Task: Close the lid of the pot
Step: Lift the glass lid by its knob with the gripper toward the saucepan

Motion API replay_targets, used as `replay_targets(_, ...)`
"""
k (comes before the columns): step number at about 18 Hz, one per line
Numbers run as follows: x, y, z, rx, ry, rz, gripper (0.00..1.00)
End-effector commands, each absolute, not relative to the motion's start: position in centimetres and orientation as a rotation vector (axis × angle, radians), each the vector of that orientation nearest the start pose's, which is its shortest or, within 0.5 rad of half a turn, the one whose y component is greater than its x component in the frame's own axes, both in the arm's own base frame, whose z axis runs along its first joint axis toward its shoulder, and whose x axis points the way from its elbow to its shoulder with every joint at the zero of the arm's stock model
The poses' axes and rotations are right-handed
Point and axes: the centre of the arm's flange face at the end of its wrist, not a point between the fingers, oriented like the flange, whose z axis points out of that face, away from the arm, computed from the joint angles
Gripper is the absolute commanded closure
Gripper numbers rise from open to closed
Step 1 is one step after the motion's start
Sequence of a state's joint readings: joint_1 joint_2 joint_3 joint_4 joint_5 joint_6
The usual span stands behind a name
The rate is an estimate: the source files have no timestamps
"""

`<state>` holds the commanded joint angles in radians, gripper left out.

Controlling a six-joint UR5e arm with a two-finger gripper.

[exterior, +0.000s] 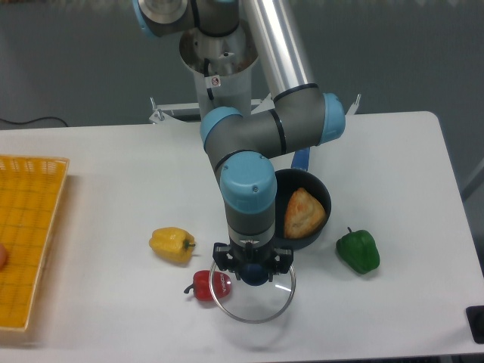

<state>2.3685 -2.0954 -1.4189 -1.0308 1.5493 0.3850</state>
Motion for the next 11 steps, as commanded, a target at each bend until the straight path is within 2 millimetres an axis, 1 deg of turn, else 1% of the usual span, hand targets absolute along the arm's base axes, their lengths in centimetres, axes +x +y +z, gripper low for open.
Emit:
replay_targets(3,-40.1,58.0,30.5,-2.93,-0.611,0.111,0.42)
replay_targets(6,-39.9,57.6,31.0,-2.941,-0.607,0.117,0.42)
replay_targets(9,-39.5,57.1,31.5,-2.992,-0.495,0.1,0.42)
replay_targets(11,-39.3,56.5,32.1,-3.008,-0.49,0.088,0.42)
